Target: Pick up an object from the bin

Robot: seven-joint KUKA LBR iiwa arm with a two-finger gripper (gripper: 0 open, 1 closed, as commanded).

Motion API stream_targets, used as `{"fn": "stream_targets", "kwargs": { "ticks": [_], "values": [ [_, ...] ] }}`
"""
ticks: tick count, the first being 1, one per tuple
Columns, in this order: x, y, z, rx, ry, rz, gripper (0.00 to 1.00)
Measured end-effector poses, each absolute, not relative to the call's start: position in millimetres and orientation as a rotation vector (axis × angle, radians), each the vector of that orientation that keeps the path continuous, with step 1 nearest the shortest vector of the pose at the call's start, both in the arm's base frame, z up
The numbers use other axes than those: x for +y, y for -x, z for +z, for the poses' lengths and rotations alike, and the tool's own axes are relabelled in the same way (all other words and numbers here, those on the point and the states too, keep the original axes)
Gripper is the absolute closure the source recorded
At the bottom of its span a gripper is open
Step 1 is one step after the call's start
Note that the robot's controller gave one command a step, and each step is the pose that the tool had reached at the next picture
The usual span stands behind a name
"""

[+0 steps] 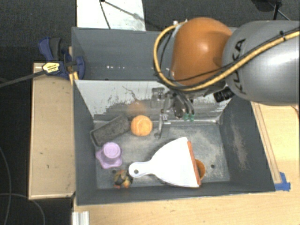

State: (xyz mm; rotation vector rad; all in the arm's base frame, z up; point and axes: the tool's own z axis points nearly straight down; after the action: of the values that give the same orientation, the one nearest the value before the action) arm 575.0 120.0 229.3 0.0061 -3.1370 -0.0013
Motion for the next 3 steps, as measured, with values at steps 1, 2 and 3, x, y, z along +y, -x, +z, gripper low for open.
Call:
{"fn": "stream_targets", "kwargs": {
  "ticks": [1,2,3],
  "values": [
    [119,-576.5,234,-3.145,-0.003,-0.002,0.00],
    [102,-565.3,193,-3.152,-0.027,-0.004,0.00],
    [72,-563.0,140,-3.145,-0.102,-0.001,0.00]
  ]
}}
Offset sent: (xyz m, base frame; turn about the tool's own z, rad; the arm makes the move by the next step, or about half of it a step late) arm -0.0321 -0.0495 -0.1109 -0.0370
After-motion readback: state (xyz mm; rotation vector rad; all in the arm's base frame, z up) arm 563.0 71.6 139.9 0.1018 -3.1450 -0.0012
